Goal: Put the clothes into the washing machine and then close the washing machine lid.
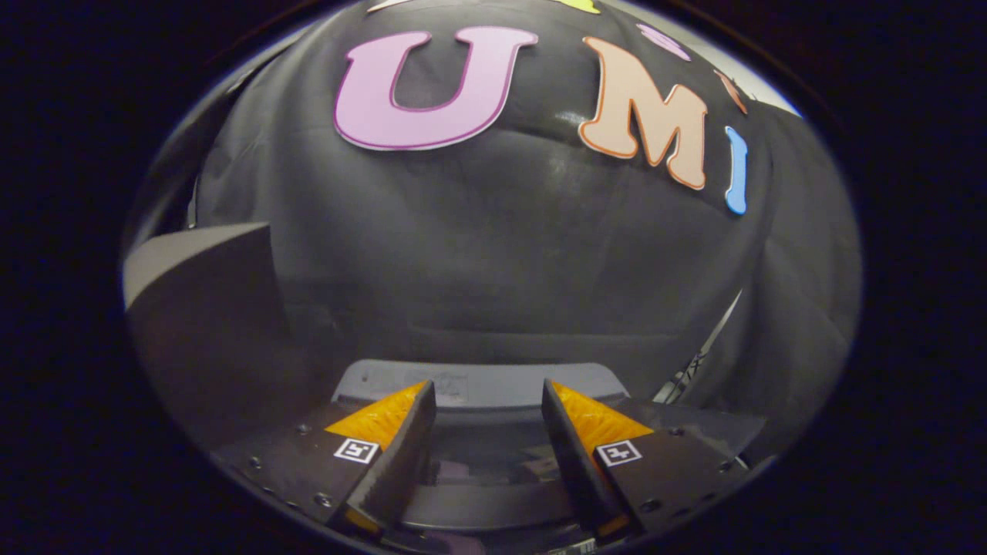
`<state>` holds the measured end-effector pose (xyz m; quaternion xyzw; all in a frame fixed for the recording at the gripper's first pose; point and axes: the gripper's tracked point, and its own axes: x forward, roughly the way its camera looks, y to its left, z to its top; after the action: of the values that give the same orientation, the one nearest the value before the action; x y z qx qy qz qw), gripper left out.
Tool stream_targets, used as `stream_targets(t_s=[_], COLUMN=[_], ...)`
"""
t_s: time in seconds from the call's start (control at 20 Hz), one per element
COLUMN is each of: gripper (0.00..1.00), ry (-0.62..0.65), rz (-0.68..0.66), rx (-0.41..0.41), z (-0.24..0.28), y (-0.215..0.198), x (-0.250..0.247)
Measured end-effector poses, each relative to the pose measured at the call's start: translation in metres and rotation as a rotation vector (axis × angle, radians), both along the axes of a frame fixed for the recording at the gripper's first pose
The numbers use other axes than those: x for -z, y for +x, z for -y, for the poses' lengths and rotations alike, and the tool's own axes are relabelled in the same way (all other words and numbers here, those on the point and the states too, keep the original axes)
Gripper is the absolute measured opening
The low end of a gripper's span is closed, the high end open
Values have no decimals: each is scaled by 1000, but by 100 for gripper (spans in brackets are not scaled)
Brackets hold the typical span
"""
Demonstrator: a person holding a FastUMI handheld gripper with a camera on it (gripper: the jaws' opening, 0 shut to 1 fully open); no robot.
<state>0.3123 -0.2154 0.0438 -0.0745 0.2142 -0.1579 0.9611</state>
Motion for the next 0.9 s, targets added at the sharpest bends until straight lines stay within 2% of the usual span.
stream_targets(t_s=[0.3, 0.35, 0.55, 0.75, 0.9], gripper=[87, 85, 78, 84, 98], ry=[126, 118, 103, 57, 40], rz=[-69, 18, 29, 24, 29], rx=[76, 62, 70, 43, 19], z=[-5, -1, -4, -14, -20], y=[-79, -75, -93, -104, -108], x=[113, 113, 103, 98, 95])
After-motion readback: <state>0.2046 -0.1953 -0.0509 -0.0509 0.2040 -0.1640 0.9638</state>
